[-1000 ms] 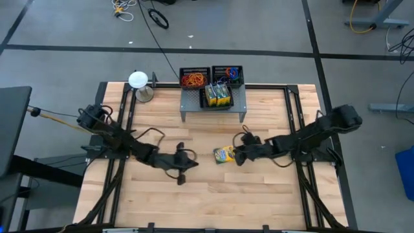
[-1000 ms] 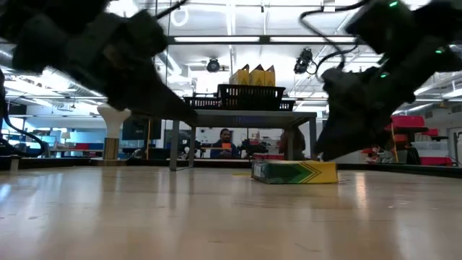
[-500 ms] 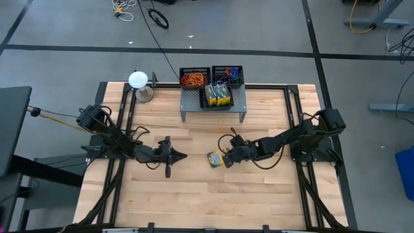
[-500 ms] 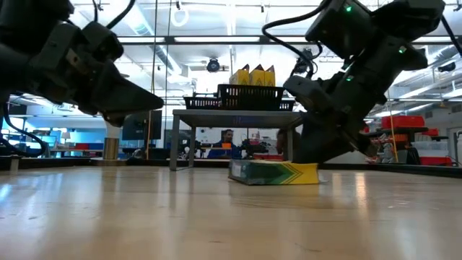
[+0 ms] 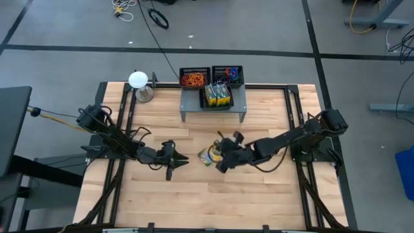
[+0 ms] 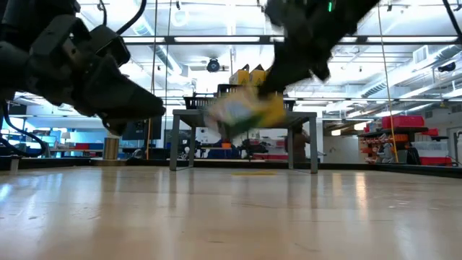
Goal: Pick & Place Office Desk Supplies
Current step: Put the crayon box into the bottom black basket on the shelf
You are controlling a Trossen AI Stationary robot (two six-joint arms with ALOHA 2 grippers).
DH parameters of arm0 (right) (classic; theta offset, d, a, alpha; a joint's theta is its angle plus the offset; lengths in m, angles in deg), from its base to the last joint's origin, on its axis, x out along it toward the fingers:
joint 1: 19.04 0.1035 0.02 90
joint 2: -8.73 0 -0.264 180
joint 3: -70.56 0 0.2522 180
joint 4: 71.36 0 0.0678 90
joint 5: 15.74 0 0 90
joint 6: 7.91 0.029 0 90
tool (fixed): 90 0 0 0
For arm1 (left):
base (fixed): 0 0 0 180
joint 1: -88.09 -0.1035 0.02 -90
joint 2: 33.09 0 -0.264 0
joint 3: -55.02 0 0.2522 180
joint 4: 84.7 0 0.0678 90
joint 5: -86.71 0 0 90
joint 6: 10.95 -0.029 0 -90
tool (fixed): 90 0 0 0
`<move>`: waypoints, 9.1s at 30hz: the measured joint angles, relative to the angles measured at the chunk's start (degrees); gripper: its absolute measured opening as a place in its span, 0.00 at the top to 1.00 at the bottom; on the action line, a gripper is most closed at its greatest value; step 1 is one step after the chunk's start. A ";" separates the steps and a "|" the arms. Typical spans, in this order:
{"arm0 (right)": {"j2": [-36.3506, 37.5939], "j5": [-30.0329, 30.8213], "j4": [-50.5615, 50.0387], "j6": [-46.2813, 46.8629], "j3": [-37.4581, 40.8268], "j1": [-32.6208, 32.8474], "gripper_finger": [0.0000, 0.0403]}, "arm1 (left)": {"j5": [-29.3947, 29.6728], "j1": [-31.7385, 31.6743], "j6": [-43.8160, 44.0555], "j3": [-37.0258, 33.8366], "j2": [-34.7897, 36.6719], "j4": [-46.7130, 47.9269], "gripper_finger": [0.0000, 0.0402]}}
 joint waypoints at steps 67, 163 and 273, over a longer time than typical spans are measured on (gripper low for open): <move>3.65 7.38 -6.37 -5.94 -11.35 10.24 0.48 | -6.71 -2.95 -16.72 16.75 -0.02 18.10 0.80; -17.08 -15.44 -37.62 0.32 -57.94 -24.35 0.80 | 3.55 -12.23 -25.30 -10.03 13.62 -16.04 0.35; -15.87 -3.14 -35.51 5.16 -57.94 -27.46 0.47 | -19.75 -47.58 -27.11 24.43 13.00 30.02 0.98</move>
